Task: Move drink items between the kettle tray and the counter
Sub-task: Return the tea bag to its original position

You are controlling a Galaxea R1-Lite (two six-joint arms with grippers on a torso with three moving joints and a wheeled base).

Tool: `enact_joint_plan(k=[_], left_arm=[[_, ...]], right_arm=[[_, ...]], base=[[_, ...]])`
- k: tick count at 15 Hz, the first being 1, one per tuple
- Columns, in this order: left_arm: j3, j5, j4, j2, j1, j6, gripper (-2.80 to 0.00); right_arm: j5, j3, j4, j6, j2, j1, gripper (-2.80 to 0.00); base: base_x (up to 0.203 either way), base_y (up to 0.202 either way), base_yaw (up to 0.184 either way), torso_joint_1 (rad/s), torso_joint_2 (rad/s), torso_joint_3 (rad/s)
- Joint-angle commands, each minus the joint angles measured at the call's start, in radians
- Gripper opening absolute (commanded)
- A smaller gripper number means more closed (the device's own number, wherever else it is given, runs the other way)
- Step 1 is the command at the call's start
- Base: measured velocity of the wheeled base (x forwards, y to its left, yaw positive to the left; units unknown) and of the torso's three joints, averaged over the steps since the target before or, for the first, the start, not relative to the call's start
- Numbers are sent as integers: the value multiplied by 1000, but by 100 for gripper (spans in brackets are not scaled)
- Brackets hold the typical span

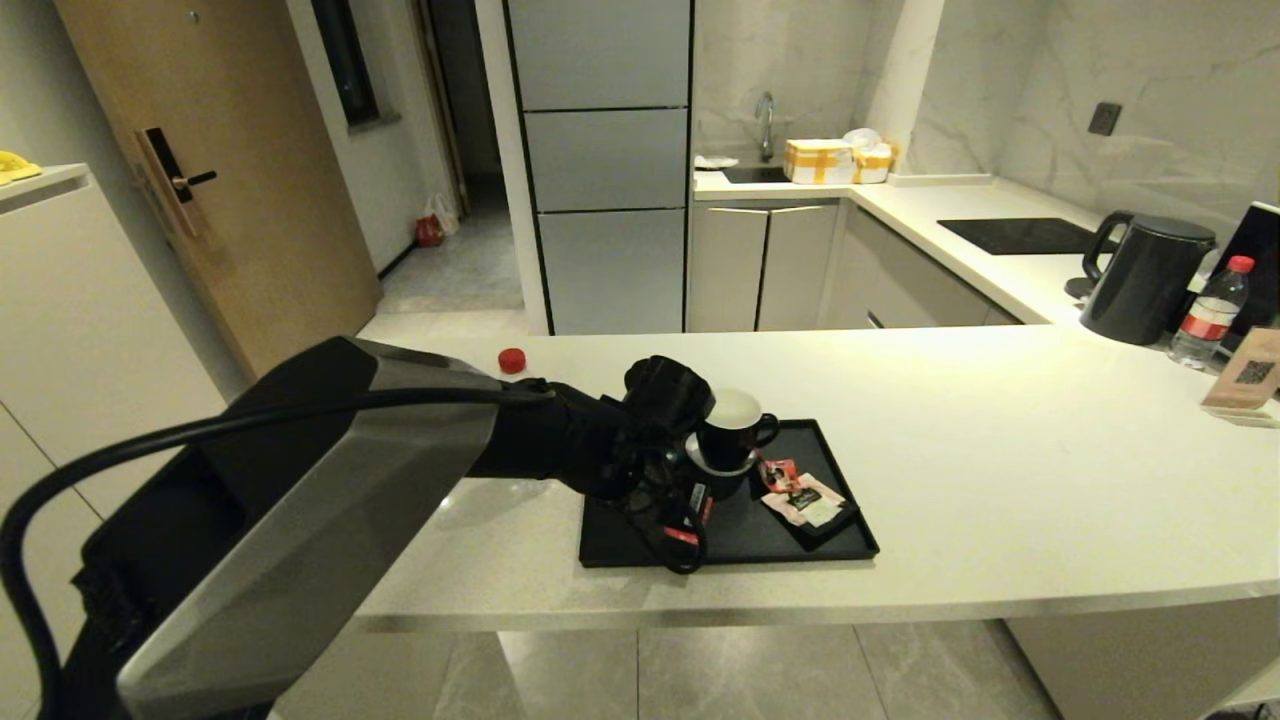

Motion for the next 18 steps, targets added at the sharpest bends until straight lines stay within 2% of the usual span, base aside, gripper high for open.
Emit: enact_joint_plan(k=[1,5,7,9,17,18], left_arm=[[-41,2,8,49,-13,-3,-280],[-150,3,37,110,-24,-11,-280],[-164,5,44,128,-31,-13,-280],[-198,39,44,162,-33,-13,-280],[-201,47,41,156,-31,-27,-280],[-201,47,41,156,-31,-27,0]], right_arm=[[0,2,0,0,1,0,-280],[0,2,0,0,1,0,-280],[0,2,0,0,1,0,-280],[0,2,0,0,1,0,-280],[0,2,0,0,1,0,-280],[0,2,0,0,1,0,-280]], base=[[0,0,0,0,0,0],[0,0,0,0,0,0],[0,0,0,0,0,0],[0,0,0,0,0,0],[0,0,0,0,0,0],[0,0,0,0,0,0]])
